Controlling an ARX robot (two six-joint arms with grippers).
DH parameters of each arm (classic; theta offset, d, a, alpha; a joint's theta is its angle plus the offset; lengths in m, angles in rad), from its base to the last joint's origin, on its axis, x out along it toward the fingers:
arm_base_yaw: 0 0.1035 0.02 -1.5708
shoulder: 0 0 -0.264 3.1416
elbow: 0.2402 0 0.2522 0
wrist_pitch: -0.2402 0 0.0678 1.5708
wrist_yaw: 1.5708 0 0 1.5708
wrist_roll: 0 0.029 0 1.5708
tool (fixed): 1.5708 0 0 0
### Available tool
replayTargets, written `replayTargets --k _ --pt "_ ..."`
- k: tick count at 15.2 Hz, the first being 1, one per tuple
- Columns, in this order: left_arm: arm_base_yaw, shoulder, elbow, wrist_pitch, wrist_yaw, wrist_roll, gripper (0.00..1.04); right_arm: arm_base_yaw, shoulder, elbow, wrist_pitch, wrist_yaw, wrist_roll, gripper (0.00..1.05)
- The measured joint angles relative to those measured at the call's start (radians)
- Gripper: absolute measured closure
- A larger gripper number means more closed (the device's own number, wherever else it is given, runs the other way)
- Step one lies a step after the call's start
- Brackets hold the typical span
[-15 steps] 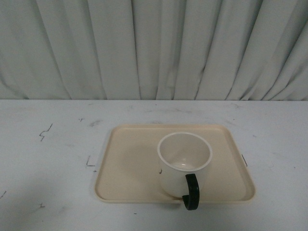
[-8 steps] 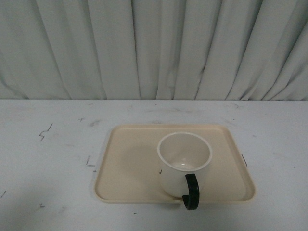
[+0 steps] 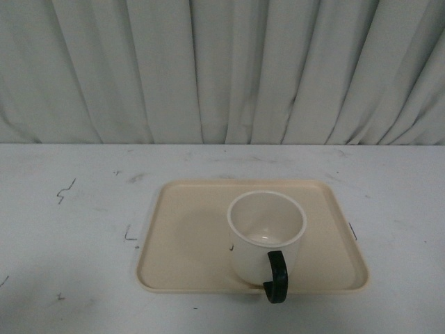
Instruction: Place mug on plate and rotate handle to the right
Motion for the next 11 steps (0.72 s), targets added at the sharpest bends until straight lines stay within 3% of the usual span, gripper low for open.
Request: replayTargets --k 1,2,3,4,11 --pt "0.000 0.000 0.000 0.000 0.001 0.000 0.27 0.029 0.090 0.062 0.026 0.006 -0.012 0.06" --pt "0.000 0.000 0.000 0.000 0.000 0.000 0.05 0.127 0.410 0.279 -0.038 0.126 -0.021 0.06" --pt "0.000 0.000 0.000 0.000 0.001 0.000 0.07 0.277 0.755 0.546 -0.186 0.205 0.060 0.06" --pt "0.000 0.000 0.000 0.000 0.001 0.000 0.07 0.317 0.842 0.618 -0.201 0.227 0.092 0.06" --pt "0.000 0.000 0.000 0.000 0.001 0.000 0.07 0.484 1.290 0.845 -0.193 0.323 0.349 0.06"
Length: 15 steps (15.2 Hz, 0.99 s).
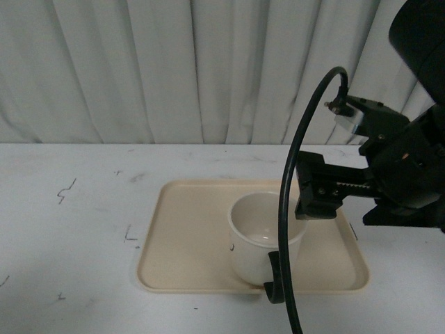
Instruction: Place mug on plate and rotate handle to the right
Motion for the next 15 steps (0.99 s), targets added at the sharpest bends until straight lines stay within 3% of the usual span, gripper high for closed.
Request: replayTargets --k 7,15 --pt "0.000 0.000 0.000 0.000 0.000 0.000 0.07 0.066 0.151 0.095 0.014 0.045 0.139 0.08" --pt "0.000 0.000 0.000 0.000 0.000 0.000 0.07 0.074 0.234 0.229 -0.101 0.052 0.151 0.93"
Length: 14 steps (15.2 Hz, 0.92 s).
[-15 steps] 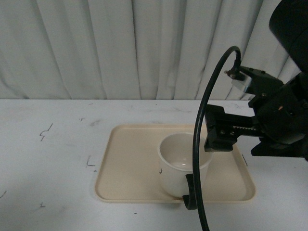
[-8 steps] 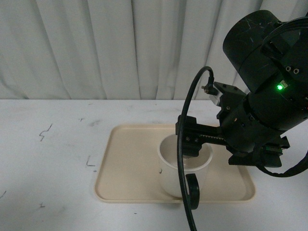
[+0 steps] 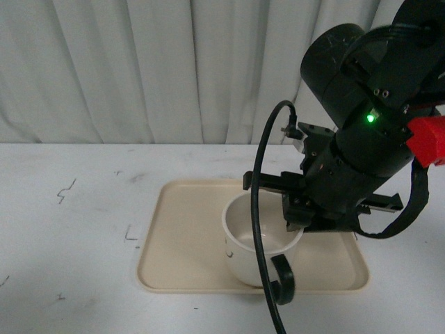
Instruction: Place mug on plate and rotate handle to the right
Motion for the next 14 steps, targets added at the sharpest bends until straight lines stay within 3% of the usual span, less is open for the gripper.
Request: replayTargets --k 1,2,3,4,5,6,10,14 --pt "0.000 0.000 0.000 0.000 0.000 0.000 0.07 -0.014 0.001 0.039 -0.047 -0.007 -0.044 1.02" --pt "0.000 0.000 0.000 0.000 0.000 0.000 0.07 -0.027 0.006 0.097 -0.102 -0.014 -0.105 1.02" --pt "0.000 0.000 0.000 0.000 0.000 0.000 0.07 -0.045 0.019 0.219 -0.199 -0.035 -0.269 1.02" --pt "0.000 0.000 0.000 0.000 0.000 0.000 0.07 -0.042 0.037 0.336 -0.290 -0.032 -0.683 1.02" --pt "0.000 0.000 0.000 0.000 0.000 0.000 0.07 -0.034 0.068 0.380 -0.361 -0.087 -0.970 1.02" --pt "0.000 0.000 0.000 0.000 0.000 0.000 0.07 -0.029 0.088 0.405 -0.382 -0.091 -1.094 1.02" --pt "0.000 0.000 0.000 0.000 0.000 0.000 0.07 -0.023 0.188 0.525 -0.492 -0.124 -1.414 1.02" --pt "0.000 0.000 0.000 0.000 0.000 0.000 0.07 0.009 0.317 0.695 -0.583 -0.140 -1.526 1.02"
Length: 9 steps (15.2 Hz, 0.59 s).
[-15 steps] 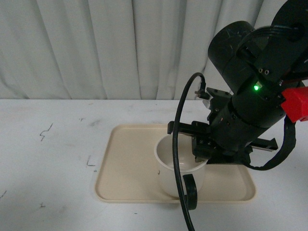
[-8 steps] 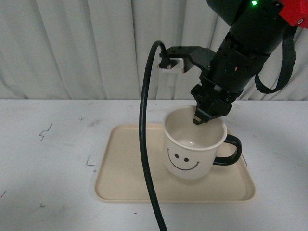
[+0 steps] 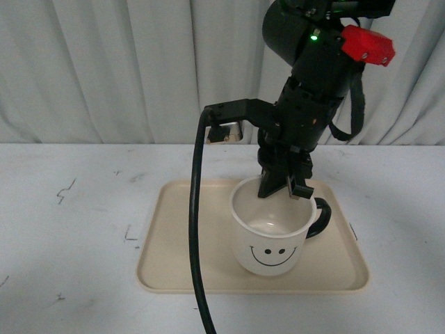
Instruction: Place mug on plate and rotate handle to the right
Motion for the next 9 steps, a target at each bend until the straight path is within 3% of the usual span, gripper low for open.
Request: replayTargets --k 7,8,9 --pt "0.000 0.000 0.000 0.000 0.000 0.000 0.07 0.047 0.208 0.314 -0.166 0.056 -0.035 1.02" --pt "0.000 0.000 0.000 0.000 0.000 0.000 0.07 0.046 0.227 0.343 -0.210 0.105 -0.053 0.99" --pt "0.000 0.000 0.000 0.000 0.000 0.000 0.07 0.045 0.227 0.343 -0.193 0.096 -0.052 0.76"
